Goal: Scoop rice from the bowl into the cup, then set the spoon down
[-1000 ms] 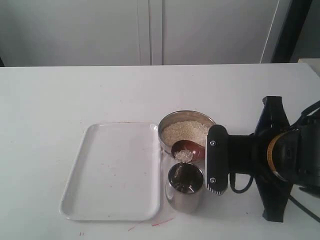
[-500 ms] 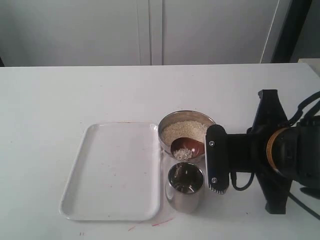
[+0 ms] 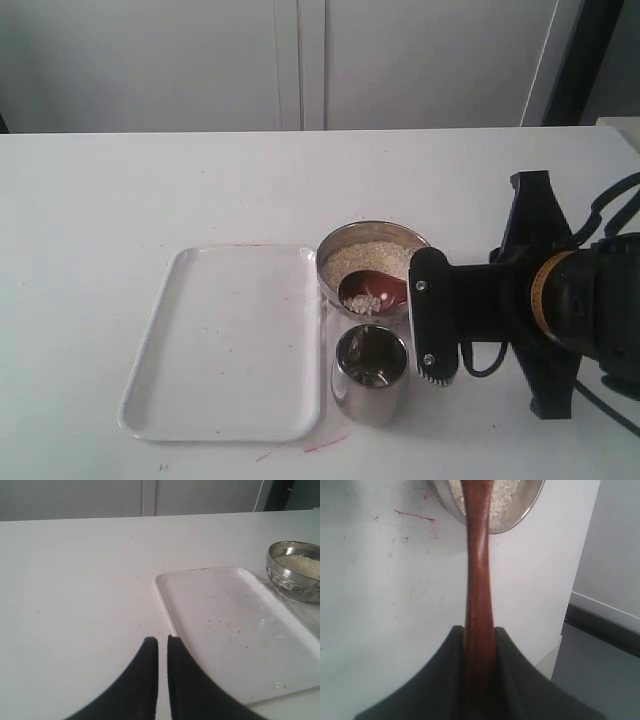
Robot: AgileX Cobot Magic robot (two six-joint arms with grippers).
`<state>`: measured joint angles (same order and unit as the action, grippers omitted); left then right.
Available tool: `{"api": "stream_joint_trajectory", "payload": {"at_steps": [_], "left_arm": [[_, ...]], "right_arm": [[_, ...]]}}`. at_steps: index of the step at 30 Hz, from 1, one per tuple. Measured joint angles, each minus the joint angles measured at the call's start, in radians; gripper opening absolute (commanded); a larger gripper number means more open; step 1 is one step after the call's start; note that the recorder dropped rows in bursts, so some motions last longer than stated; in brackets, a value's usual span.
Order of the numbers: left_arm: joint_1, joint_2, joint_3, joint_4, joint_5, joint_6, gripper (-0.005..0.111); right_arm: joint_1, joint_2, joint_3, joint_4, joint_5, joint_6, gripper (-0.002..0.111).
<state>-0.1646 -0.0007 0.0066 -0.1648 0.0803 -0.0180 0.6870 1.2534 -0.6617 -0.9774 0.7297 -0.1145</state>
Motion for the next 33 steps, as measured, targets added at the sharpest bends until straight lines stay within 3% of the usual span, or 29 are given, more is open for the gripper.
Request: {"api": "stream_joint_trajectory", "payload": {"at_steps": [33], "left_arm": [[0.0,0.0,0.0,0.0,0.0,0.0,0.014]], "right_arm": [[0.031,-0.098,0.018,0.096,0.078,-0.095,0.0]]}}
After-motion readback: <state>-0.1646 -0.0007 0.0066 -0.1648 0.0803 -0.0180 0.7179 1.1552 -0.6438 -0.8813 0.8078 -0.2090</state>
